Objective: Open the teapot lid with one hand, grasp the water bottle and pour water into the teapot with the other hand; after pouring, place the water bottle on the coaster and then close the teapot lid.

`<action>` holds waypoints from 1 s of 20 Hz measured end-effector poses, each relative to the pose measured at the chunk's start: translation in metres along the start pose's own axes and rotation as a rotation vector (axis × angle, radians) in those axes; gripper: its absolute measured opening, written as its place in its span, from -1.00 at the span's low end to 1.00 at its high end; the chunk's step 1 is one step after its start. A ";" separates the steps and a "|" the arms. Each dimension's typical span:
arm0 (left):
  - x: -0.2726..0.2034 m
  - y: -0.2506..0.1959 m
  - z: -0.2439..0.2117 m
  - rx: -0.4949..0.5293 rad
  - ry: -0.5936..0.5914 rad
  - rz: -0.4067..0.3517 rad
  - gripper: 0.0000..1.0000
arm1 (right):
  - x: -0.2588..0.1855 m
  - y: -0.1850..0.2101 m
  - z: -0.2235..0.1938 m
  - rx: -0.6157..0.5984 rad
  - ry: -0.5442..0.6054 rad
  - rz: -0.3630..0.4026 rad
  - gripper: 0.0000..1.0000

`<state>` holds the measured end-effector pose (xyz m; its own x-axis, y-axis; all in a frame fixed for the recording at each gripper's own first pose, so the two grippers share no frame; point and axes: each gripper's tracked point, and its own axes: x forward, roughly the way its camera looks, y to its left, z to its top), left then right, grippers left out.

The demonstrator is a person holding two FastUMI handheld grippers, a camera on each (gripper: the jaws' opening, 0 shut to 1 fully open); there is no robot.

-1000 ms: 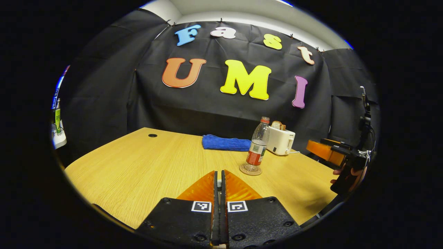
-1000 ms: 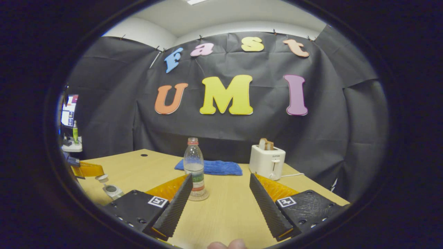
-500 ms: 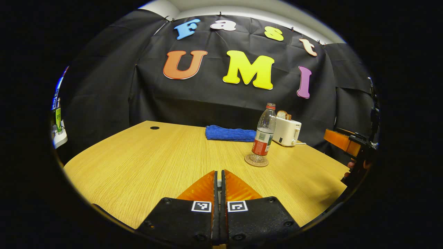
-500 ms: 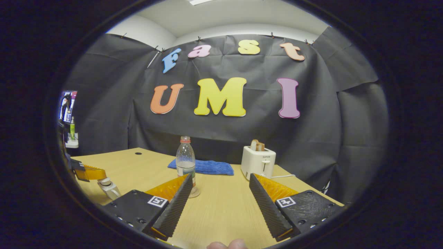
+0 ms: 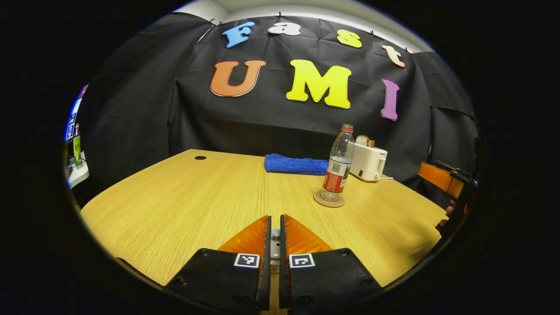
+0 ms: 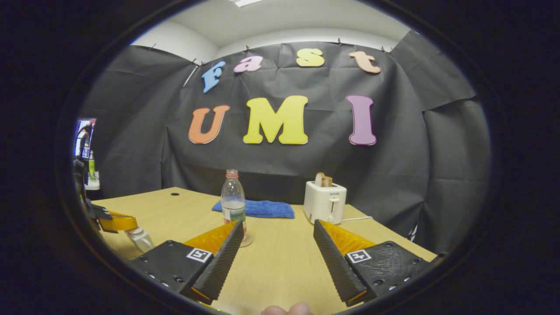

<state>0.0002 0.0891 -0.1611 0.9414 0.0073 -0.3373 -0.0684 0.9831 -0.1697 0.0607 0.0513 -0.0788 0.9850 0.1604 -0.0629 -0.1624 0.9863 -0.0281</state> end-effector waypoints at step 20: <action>-0.058 -0.047 0.123 0.089 -0.304 0.147 0.96 | -0.037 0.027 0.041 0.072 -0.045 0.016 0.96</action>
<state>-0.0102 0.0647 -0.0193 0.9798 0.1912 -0.0591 -0.1944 0.9795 -0.0535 0.0224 0.0735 -0.0361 0.9842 0.1764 -0.0177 -0.1755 0.9835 0.0447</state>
